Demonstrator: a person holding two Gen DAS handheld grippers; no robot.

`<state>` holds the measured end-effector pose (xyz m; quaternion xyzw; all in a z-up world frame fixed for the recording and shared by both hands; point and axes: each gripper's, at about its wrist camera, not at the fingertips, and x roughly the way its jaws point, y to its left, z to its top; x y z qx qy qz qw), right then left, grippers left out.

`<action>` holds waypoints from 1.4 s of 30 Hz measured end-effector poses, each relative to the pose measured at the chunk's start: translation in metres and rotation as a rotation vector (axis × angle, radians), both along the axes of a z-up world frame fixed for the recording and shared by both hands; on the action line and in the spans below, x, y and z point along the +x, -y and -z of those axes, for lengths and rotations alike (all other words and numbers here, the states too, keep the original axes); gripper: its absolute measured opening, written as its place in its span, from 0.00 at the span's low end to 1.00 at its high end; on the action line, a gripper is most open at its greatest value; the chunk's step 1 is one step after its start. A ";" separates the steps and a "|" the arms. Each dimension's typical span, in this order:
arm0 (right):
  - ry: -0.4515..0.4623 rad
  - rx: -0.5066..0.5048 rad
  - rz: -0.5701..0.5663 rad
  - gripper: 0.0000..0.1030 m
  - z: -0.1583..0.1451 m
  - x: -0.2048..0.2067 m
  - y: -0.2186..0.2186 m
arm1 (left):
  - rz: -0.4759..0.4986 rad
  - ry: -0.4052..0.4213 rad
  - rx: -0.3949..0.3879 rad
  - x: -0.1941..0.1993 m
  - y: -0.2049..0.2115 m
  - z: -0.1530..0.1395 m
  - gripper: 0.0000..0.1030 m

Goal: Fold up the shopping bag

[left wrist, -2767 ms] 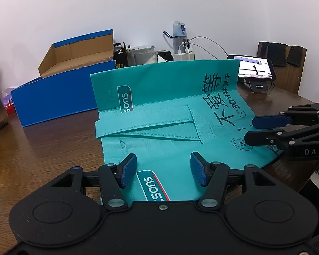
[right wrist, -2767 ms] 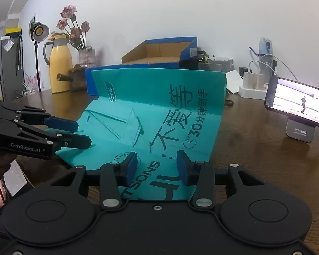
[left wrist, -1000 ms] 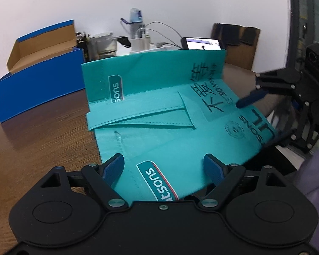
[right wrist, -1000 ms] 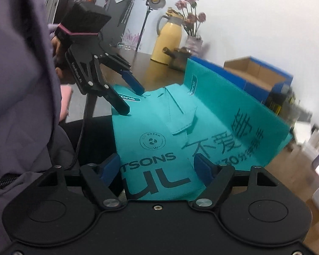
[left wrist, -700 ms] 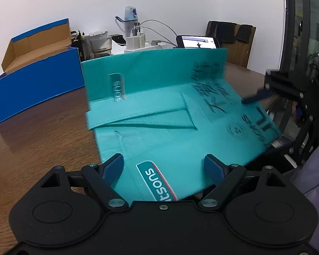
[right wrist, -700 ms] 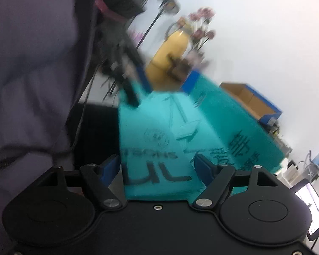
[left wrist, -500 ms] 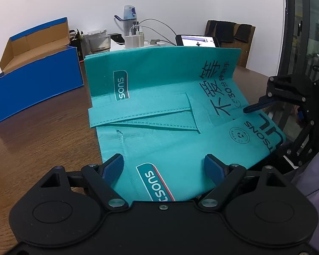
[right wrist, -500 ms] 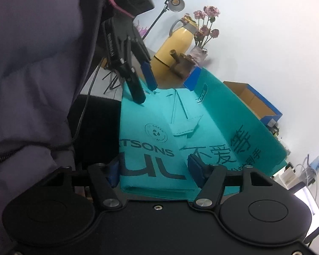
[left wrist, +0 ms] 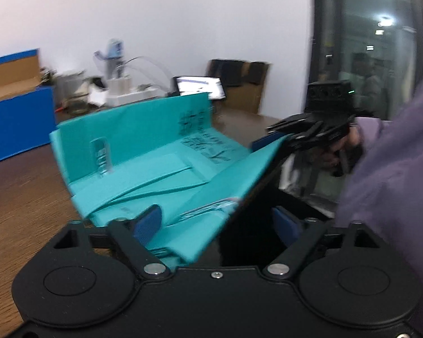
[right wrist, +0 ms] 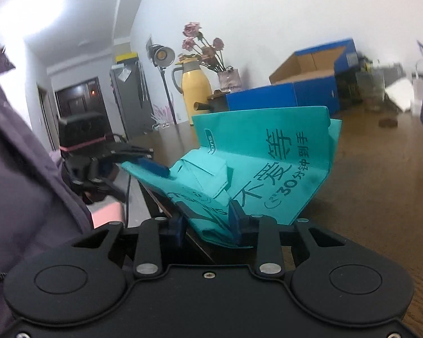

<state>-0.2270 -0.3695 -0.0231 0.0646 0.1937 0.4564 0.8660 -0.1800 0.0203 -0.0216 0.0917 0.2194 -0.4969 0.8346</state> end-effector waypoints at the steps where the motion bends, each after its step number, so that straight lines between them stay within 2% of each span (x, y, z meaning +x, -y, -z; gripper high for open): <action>1: -0.017 0.013 0.003 0.32 0.000 0.003 0.001 | -0.032 -0.024 -0.017 0.005 -0.001 0.000 0.47; 2: -0.032 0.030 0.016 0.32 0.002 0.006 0.000 | -0.066 -0.052 -0.038 0.009 -0.002 0.000 0.42; 5: -0.073 0.088 0.079 0.32 0.004 0.003 0.001 | -0.158 -0.129 -0.121 0.018 -0.005 -0.003 0.37; 9: -0.122 0.171 0.163 0.31 0.008 -0.001 0.003 | -0.275 -0.219 -0.173 0.026 -0.001 -0.011 0.36; 12: -0.180 0.241 0.214 0.30 0.013 0.007 0.006 | -0.354 -0.307 -0.166 0.040 0.006 -0.014 0.37; 14: -0.192 0.241 0.255 0.30 0.010 0.011 0.004 | -0.394 -0.331 -0.155 0.046 0.009 -0.017 0.37; 18: -0.172 0.182 0.340 0.29 0.000 0.020 -0.006 | -0.446 -0.340 -0.112 0.054 0.016 -0.024 0.36; 24: -0.165 0.126 0.379 0.29 -0.003 0.031 -0.012 | -0.452 -0.266 -0.021 0.058 0.032 -0.027 0.37; 28: -0.114 -0.028 0.409 0.30 -0.009 0.035 -0.029 | -0.459 -0.248 0.005 0.059 0.036 -0.028 0.37; 31: -0.101 -0.080 0.425 0.30 -0.013 0.035 -0.036 | -0.466 -0.247 0.007 0.059 0.037 -0.026 0.37; 36: -0.124 -0.073 0.418 0.31 -0.011 0.037 -0.035 | -0.460 -0.237 0.003 0.059 0.036 -0.024 0.40; 40: -0.141 -0.087 0.412 0.33 -0.008 0.036 -0.036 | -0.453 -0.242 -0.038 0.060 0.024 -0.031 0.40; 42: -0.151 -0.078 0.407 0.33 -0.008 0.038 -0.036 | -0.446 -0.220 -0.055 0.059 0.018 -0.038 0.40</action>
